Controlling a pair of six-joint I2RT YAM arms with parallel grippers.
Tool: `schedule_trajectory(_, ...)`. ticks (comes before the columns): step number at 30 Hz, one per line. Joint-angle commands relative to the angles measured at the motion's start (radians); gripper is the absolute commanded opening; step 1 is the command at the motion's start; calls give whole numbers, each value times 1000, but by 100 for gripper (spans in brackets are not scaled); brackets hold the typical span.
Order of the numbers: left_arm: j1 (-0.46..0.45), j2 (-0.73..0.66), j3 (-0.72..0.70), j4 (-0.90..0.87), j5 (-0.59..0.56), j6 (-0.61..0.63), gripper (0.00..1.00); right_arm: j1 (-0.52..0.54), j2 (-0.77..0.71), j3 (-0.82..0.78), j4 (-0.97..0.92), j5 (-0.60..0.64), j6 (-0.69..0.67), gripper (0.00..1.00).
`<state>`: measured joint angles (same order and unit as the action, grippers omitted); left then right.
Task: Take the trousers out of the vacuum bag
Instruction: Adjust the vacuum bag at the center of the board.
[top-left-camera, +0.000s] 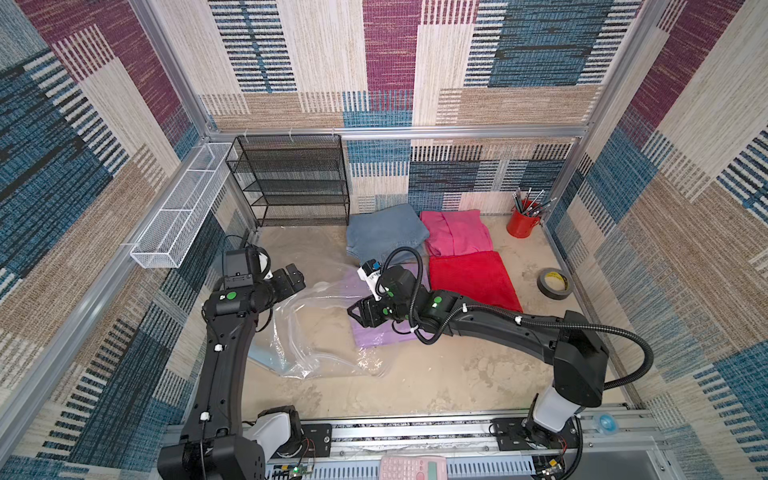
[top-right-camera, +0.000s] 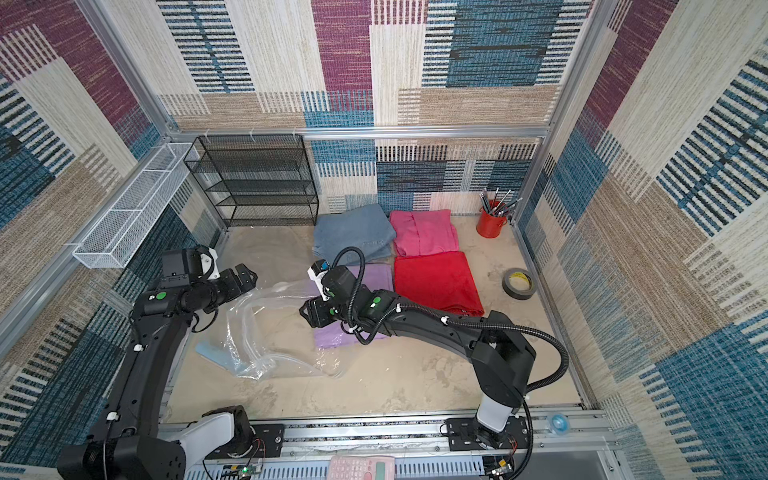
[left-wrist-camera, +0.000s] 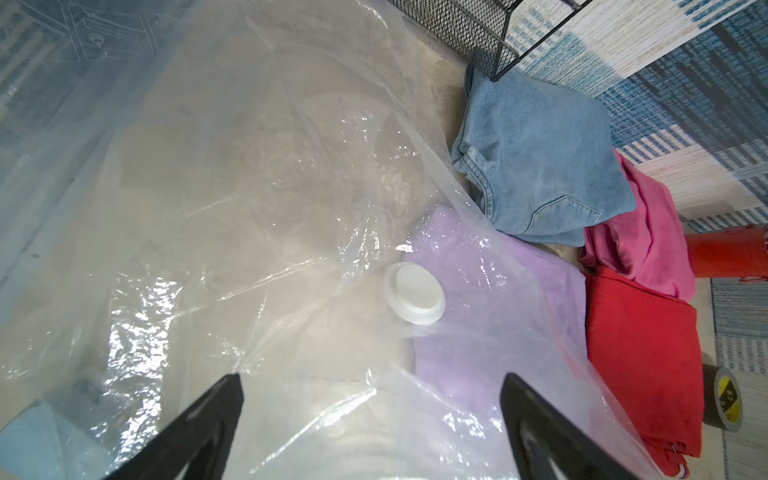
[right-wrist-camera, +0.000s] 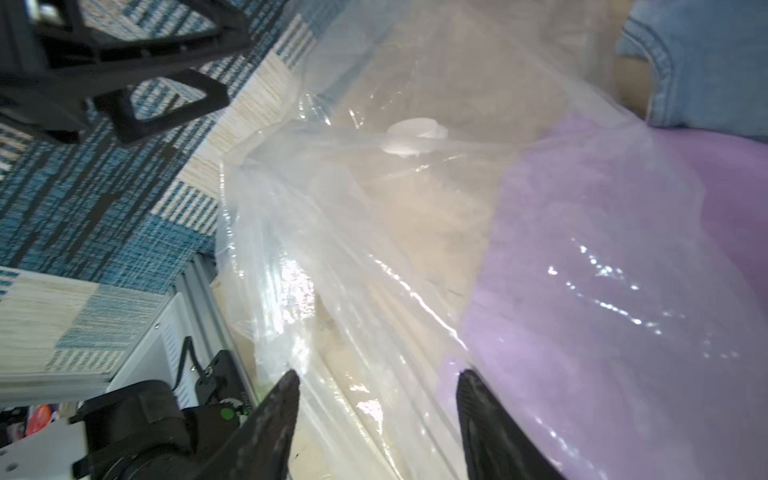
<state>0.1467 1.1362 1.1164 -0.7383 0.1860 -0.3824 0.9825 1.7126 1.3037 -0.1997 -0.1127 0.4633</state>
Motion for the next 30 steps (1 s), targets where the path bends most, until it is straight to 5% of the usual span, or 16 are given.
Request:
schedule_trajectory(1,2,8,-25,42,7,-9,98,-20,9,-55,52,50,32,61)
schedule_trajectory(9,1,42,-152,106,35,-30,100,-136,40,-205,160,-4,55,61)
schedule_trajectory(16,0,127,-190,190,39,-97,98,-153,-2,-180,188,-46,12,61)
schedule_trajectory(23,-1,199,-206,206,-37,-118,97,-49,-176,-263,231,-15,105,73)
schedule_trajectory(30,0,175,-247,248,-61,-142,97,83,-76,-284,341,-5,285,80)
